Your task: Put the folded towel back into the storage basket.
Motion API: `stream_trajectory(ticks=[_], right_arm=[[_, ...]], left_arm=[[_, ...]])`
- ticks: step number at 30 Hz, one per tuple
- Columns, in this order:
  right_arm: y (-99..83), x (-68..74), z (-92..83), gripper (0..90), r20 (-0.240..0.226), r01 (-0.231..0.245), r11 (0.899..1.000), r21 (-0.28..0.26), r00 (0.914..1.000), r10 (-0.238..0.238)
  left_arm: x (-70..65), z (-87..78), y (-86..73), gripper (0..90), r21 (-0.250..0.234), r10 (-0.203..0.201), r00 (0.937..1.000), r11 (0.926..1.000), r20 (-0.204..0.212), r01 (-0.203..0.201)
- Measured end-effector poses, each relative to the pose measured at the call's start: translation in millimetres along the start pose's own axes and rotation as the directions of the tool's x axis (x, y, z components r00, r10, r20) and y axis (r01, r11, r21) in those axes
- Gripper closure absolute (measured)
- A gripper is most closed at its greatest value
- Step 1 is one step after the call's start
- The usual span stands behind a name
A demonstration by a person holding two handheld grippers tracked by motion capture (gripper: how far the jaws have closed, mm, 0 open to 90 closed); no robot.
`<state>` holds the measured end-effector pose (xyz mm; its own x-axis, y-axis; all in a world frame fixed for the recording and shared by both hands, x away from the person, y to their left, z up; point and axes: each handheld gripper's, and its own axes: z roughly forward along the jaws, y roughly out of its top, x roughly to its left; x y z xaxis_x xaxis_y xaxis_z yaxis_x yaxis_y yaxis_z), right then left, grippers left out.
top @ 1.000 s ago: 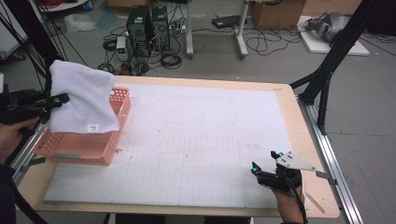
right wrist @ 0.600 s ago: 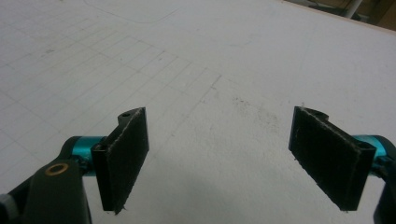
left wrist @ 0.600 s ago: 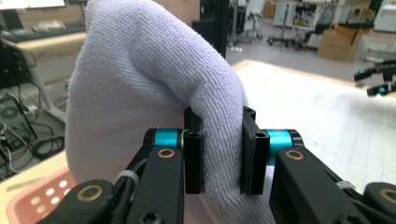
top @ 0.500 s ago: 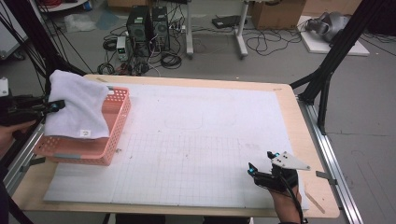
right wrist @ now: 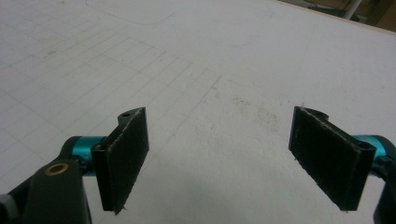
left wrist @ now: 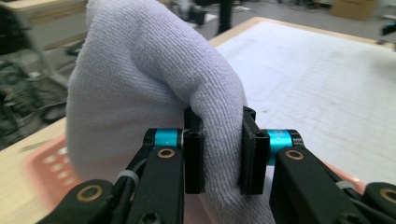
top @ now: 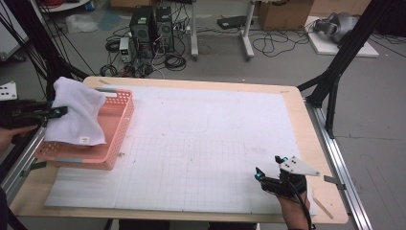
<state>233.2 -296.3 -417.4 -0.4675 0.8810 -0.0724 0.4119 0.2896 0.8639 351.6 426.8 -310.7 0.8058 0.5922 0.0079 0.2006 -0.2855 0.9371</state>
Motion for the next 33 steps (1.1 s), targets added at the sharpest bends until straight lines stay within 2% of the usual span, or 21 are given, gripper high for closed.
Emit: stream_trajectory(ticks=[1,3,5,6,8,13,15,19,21,23,28,29,32,33], right_arm=[[0.1,0.2,0.3,18.9,-0.001,0.000,1.000,0.001,1.0000,0.000],[0.2,1.1,0.9,18.9,-0.002,0.006,1.000,0.001,1.0000,-0.006],[0.1,1.8,1.0,18.9,-0.004,0.007,1.000,0.006,1.0000,-0.007],[0.1,1.9,1.0,18.9,-0.004,0.004,1.000,0.006,1.0000,-0.004],[0.2,1.6,0.9,18.9,-0.004,0.006,1.000,0.006,1.0000,-0.006],[0.2,1.6,-0.4,18.9,-0.002,0.003,1.000,0.001,1.0000,-0.003],[-0.1,1.2,0.3,18.9,-0.002,0.006,1.000,0.001,1.0000,-0.006],[0.0,2.0,1.6,18.9,-0.004,0.007,1.000,0.006,1.0000,-0.007],[0.3,2.8,1.8,18.9,-0.007,0.008,1.000,0.009,0.9999,-0.008],[0.3,2.9,1.7,18.9,-0.005,0.008,1.000,0.007,1.0000,-0.008],[0.1,1.7,0.6,18.9,-0.001,0.006,1.000,0.003,1.0000,-0.006],[0.2,1.8,0.2,18.9,-0.002,0.003,1.000,0.002,1.0000,-0.003],[0.7,2.0,-1.1,18.9,0.000,0.007,1.000,0.001,1.0000,-0.007],[1.0,2.1,-1.5,18.9,0.000,0.004,1.000,-0.001,1.0000,-0.004]], left_arm=[[-2.5,8.4,0.2,74.5,-0.027,-0.008,0.9988,0.9996,0.049,0.009],[-3.2,16.3,0.2,74.5,-0.046,-0.010,0.9964,0.9988,0.084,0.014],[-1.7,24.7,-2.1,74.4,-0.028,-0.022,0.9950,0.9993,0.097,0.025],[-1.7,24.7,-2.1,74.3,-0.028,-0.022,0.9950,0.9993,0.097,0.025],[4.0,33.6,-10.2,74.2,0.005,-0.053,0.9951,0.9986,0.084,0.052],[12.2,37.0,-22.2,74.1,0.007,-0.101,0.9944,0.9948,0.029,0.101],[13.8,37.8,-24.6,74.1,0.012,-0.112,0.9935,0.9937,0.021,0.111],[11.6,42.1,-23.9,74.1,0.001,-0.105,0.9936,0.9945,0.040,0.105],[12.1,42.5,-23.9,74.1,-0.006,-0.113,0.9932,0.9936,0.027,0.113],[13.3,43.2,-24.8,74.1,0.008,-0.127,0.9918,0.9919,0.011,0.127],[16.3,46.7,-29.9,73.7,0.073,-0.186,0.9798,0.9789,-0.075,0.191],[16.8,48.2,-32.0,73.4,0.092,-0.205,0.9745,0.9727,-0.091,0.213],[16.3,54.6,-39.3,72.8,0.155,-0.233,0.9638,0.9554,-0.129,0.252],[16.0,56.0,-41.2,72.8,0.150,-0.244,0.9608,0.9531,-0.132,0.263]])
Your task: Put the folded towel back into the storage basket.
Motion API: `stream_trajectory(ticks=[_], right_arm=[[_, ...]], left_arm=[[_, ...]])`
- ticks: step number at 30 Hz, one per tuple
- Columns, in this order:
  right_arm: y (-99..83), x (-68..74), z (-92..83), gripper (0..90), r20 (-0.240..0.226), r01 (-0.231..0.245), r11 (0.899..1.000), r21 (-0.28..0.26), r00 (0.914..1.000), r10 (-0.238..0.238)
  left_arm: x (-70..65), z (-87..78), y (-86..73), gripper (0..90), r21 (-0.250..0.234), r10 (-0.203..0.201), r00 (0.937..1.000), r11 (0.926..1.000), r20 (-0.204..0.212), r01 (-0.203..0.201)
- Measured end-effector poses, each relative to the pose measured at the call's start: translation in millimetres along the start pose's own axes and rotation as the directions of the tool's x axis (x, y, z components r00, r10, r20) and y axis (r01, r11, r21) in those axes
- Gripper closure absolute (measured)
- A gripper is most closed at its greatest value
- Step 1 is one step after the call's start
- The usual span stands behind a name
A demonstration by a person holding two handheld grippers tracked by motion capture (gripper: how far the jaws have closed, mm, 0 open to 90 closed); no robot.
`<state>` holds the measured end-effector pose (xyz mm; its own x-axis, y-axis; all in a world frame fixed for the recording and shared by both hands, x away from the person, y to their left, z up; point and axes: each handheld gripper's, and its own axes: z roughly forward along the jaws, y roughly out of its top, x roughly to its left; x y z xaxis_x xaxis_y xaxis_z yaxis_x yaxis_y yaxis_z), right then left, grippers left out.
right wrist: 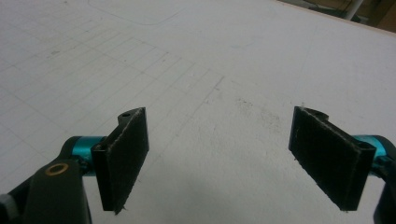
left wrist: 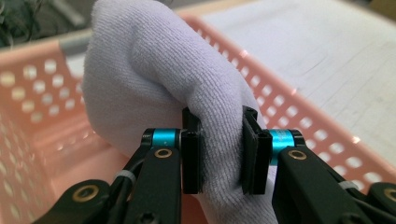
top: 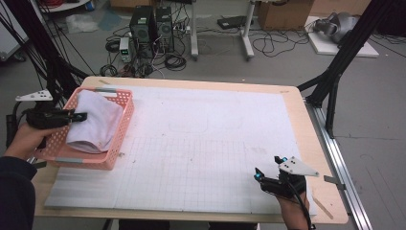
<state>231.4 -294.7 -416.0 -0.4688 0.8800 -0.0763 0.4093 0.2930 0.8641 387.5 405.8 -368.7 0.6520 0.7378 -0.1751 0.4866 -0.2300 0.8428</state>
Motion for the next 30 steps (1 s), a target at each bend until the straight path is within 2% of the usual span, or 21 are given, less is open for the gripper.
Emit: stream_trajectory(ticks=[3,8,9,10,12,14,15,16,17,18,19,20,21,22,23,24,26,27,28,29,30], right_arm=[[0.6,-0.3,-1.1,18.9,0.003,0.003,1.000,-0.009,1.0000,-0.003],[1.1,-1.0,-1.8,18.9,0.005,0.001,1.000,-0.014,1.0000,-0.001],[0.9,-0.9,-1.7,18.9,0.003,0.002,1.000,-0.009,1.0000,-0.002],[0.9,-0.8,-1.3,18.9,0.002,0.003,1.000,-0.009,1.0000,-0.003],[0.8,-0.1,-0.9,18.9,-0.001,0.004,1.000,-0.003,1.0000,-0.004],[1.1,0.5,-0.8,18.8,0.000,0.004,1.000,-0.007,1.0000,-0.004],[1.1,0.2,-1.2,18.9,0.001,0.007,1.000,-0.005,1.0000,-0.007],[1.1,0.2,-1.7,18.9,0.001,-0.002,1.000,-0.005,1.0000,0.002],[0.9,-0.9,-1.6,18.9,0.002,0.003,1.000,-0.009,1.0000,-0.003],[0.7,-1.0,-1.9,18.9,0.002,-0.002,1.000,-0.006,1.0000,0.002],[0.7,-1.4,-1.9,18.9,0.002,0.000,1.000,-0.008,1.0000,0.000],[0.9,-1.2,-2.1,18.8,0.003,-0.001,1.000,-0.009,1.0000,0.001],[1.2,-0.8,-2.4,18.9,0.001,-0.001,1.000,-0.009,1.0000,0.001],[1.5,-1.0,-2.8,18.9,0.001,0.002,1.000,-0.011,1.0000,-0.002],[1.7,-0.7,-3.4,18.9,0.001,-0.003,1.000,-0.011,1.0000,0.003],[1.9,-1.2,-3.8,18.9,0.002,-0.001,1.000,-0.013,1.0000,0.001],[2.0,-1.5,-4.2,18.8,0.004,0.002,1.000,-0.016,1.0000,-0.002],[2.0,-1.1,-4.1,18.8,0.003,0.000,1.000,-0.017,1.0000,0.000],[2.2,-0.5,-4.0,18.9,0.000,-0.002,1.000,-0.016,1.0000,0.002],[2.5,-0.2,-3.9,18.9,0.000,0.003,1.000,-0.016,1.0000,-0.003],[2.9,0.5,-3.8,18.9,-0.001,0.002,1.000,-0.016,1.0000,-0.002]], left_arm=[[-1.3,2.5,-0.8,72.7,-0.020,-0.016,0.9998,0.9997,0.015,0.017],[-8.3,3.4,4.4,72.8,-0.101,0.007,0.9939,0.9948,0.110,0.004],[-8.4,4.3,4.9,72.8,-0.104,0.002,0.9937,0.9945,0.112,0.010],[-7.9,5.7,4.7,72.7,-0.087,-0.005,0.9959,0.9961,0.090,0.013],[-5.7,10.1,2.9,69.3,-0.016,-0.024,0.9997,0.9996,0.002,0.024],[-3.2,12.0,1.3,59.2,0.017,-0.055,0.9958,0.9983,-0.073,0.056],[-2.5,11.4,1.6,51.8,0.030,-0.054,0.9896,0.9979,-0.134,0.058],[-1.9,10.2,2.0,42.8,0.024,-0.071,0.9800,0.9968,-0.186,0.077],[-1.9,10.2,2.0,37.4,0.024,-0.071,0.9800,0.9968,-0.186,0.077],[-0.4,7.5,2.4,35.7,0.025,-0.082,0.9685,0.9956,-0.235,0.090],[0.7,0.9,2.6,33.7,0.022,-0.073,0.9441,0.9961,-0.321,0.085],[0.7,0.9,2.6,32.3,0.022,-0.073,0.9441,0.9961,-0.321,0.085],[-0.5,-7.1,3.4,32.1,-0.015,-0.073,0.9261,0.9973,-0.370,0.072],[-2.4,-11.2,4.5,33.2,-0.034,-0.068,0.9176,0.9977,-0.392,0.059],[-2.4,-11.2,4.5,34.0,-0.034,-0.068,0.9176,0.9977,-0.392,0.059],[-6.7,-18.4,6.1,34.3,-0.081,-0.075,0.8995,0.9957,-0.430,0.045],[-11.4,-19.4,6.6,41.0,-0.080,-0.073,0.9087,0.9958,-0.411,0.044],[-13.7,-16.2,6.4,47.8,-0.034,-0.059,0.9157,0.9982,-0.397,0.050],[-16.1,-10.6,5.9,56.2,0.032,-0.039,0.9138,0.9978,-0.404,0.057],[-16.1,-10.6,5.9,57.8,0.032,-0.039,0.9138,0.9978,-0.404,0.057],[-21.0,3.9,3.4,58.2,0.136,-0.010,0.8991,0.9877,-0.438,0.078]])
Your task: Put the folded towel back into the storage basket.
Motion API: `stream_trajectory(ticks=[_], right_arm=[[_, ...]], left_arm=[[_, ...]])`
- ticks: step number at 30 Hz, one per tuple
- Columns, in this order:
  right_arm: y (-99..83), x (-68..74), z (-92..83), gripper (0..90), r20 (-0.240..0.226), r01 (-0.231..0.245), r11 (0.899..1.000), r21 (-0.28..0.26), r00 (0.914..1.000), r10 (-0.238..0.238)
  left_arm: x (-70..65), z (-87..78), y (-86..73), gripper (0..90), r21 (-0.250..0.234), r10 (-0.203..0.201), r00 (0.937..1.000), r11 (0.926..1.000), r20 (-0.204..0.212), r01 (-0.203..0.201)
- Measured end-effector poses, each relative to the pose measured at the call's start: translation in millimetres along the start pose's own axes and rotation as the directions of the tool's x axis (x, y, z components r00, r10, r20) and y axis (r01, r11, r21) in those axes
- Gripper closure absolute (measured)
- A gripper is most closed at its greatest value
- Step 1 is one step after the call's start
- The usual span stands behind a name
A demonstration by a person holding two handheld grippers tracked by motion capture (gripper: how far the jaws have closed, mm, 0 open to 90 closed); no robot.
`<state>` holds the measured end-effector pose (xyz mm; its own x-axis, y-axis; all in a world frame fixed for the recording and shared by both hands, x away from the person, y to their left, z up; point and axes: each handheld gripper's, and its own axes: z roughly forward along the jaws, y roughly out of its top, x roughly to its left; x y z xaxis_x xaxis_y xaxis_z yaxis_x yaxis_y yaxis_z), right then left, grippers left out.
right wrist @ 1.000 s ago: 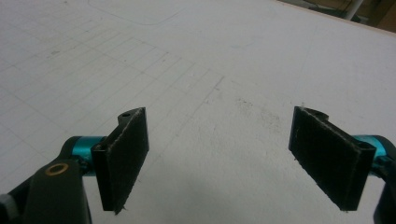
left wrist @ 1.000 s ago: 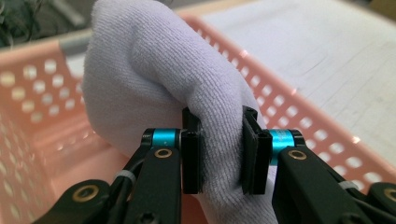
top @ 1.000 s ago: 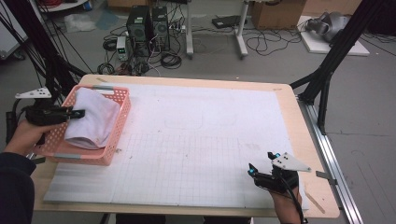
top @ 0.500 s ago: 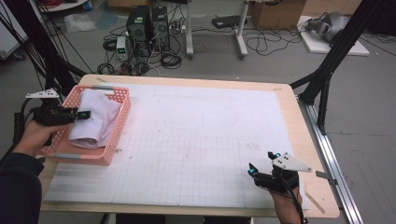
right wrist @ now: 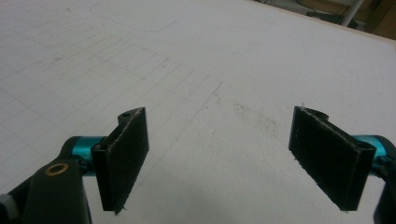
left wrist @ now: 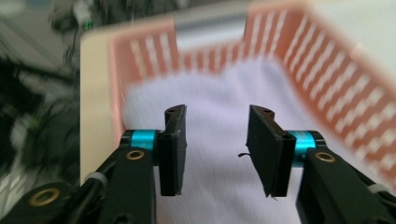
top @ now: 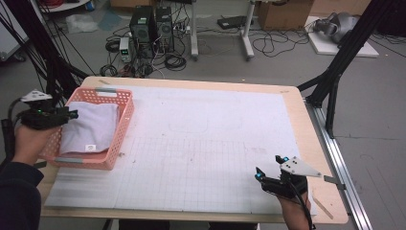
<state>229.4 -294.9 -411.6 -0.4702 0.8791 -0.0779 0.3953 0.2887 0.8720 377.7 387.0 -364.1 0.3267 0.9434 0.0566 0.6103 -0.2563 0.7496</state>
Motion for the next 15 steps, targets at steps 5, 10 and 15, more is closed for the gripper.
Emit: stream_trajectory(ticks=[5,10,15], right_arm=[[0.9,1.2,0.4,18.9,-0.003,0.001,1.000,-0.003,1.0000,-0.001],[-0.3,-0.5,0.2,18.8,-0.001,-0.002,1.000,0.003,1.0000,0.002],[0.1,0.8,2.0,18.9,-0.007,0.005,1.000,0.000,1.0000,-0.005]], left_arm=[[-19.0,34.9,-4.9,51.9,0.149,-0.004,0.9993,0.9887,-0.038,0.009],[-28.7,51.0,-6.0,55.4,0.184,0.008,0.9996,0.9829,-0.027,-0.002],[-35.3,57.4,-5.7,63.9,0.130,-0.033,0.9903,0.9914,0.135,0.016]])
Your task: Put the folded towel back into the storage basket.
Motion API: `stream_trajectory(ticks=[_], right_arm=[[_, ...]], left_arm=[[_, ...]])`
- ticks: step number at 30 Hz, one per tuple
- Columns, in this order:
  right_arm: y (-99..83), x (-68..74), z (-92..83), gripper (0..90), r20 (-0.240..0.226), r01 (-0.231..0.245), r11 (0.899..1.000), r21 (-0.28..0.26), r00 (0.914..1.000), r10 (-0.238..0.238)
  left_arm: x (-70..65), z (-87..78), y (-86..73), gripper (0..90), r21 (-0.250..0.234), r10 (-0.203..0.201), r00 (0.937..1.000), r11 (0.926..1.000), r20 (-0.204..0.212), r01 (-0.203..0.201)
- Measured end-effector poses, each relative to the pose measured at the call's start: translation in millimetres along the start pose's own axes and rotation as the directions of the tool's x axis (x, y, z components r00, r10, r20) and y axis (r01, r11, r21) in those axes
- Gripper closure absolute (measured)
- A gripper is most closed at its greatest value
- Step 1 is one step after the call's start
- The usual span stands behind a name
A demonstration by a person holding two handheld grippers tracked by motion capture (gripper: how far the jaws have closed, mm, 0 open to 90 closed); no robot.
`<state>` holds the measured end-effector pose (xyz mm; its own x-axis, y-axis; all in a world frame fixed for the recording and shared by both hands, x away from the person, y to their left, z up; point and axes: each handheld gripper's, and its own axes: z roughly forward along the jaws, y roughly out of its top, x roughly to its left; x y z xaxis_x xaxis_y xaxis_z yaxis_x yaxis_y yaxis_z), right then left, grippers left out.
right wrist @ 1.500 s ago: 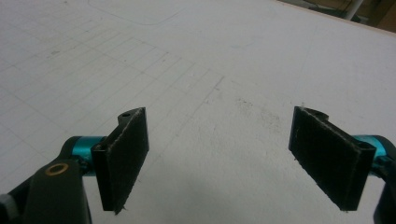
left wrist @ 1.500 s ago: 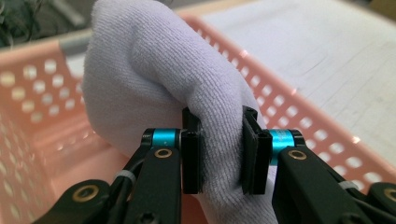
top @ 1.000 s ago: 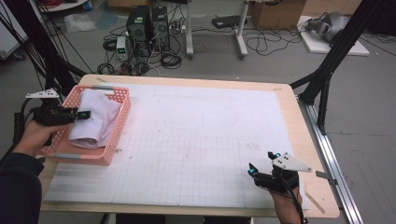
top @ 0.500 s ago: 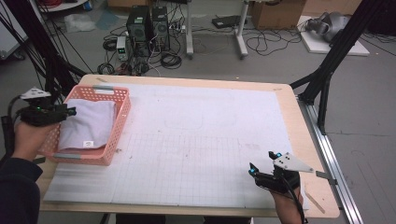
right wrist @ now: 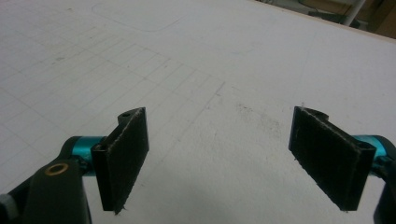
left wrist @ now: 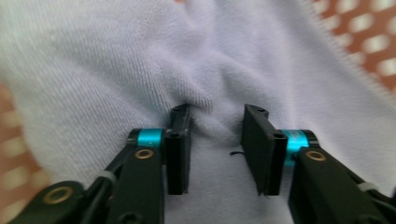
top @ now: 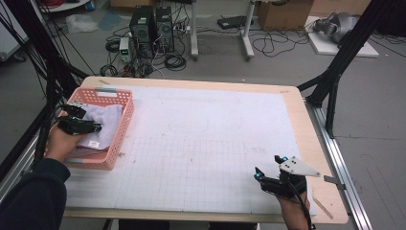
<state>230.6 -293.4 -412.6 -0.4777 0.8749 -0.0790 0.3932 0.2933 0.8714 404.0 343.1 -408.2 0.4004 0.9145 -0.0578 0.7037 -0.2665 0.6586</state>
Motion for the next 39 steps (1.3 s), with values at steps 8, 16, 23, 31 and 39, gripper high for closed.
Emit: stream_trajectory(ticks=[8,16,23,31,39], right_arm=[[0.2,-0.2,-1.5,18.8,-0.002,-0.007,1.000,-0.002,1.0000,0.007],[1.9,1.2,0.9,18.8,-0.009,0.000,1.000,-0.003,1.0000,0.000],[2.4,1.4,0.5,18.8,-0.018,-0.011,1.000,-0.004,0.9998,0.011],[2.2,1.1,4.6,18.8,-0.032,-0.012,1.000,-0.010,0.9994,0.012],[2.2,1.3,6.7,18.8,-0.048,-0.019,1.000,-0.007,0.9987,0.019]], left_arm=[[12.5,-22.1,-1.7,42.5,-0.098,-0.050,0.9605,0.9949,-0.274,0.024],[1.0,-66.0,-9.3,28.9,-0.469,-0.056,0.9983,0.8821,-0.020,0.040],[-43.6,-69.2,-10.4,21.0,-0.564,0.022,0.9913,0.8237,0.130,0.056],[-89.0,-69.7,-8.6,22.7,-0.617,0.127,0.9694,0.7861,0.210,0.031],[-155.1,-59.1,-16.7,23.2,-0.640,0.255,0.9198,0.7686,0.299,-0.005]])
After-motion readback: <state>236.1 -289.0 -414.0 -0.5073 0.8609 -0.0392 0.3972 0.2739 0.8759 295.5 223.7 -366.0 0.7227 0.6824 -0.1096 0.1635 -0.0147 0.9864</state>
